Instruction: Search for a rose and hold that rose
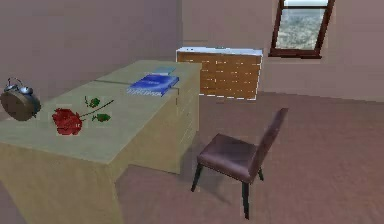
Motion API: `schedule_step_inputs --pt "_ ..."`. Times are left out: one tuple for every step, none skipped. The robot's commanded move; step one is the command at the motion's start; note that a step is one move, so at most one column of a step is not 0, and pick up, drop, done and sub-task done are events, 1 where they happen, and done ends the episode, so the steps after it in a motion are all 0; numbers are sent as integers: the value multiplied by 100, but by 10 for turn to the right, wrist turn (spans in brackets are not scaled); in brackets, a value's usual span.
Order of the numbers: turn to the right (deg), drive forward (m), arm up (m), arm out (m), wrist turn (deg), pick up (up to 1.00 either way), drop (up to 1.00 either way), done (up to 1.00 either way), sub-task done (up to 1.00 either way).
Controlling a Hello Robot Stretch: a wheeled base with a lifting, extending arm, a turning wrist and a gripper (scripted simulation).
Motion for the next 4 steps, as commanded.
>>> schedule_step_inputs --pt "120 0 0 0 0 0 0 0 0" --pt "0 30 0 0 0 0 0 0 0" --pt "-450 0 0 0 0 0 0 0 0" --pt "-450 0 0 0 0 0 0 0 0"
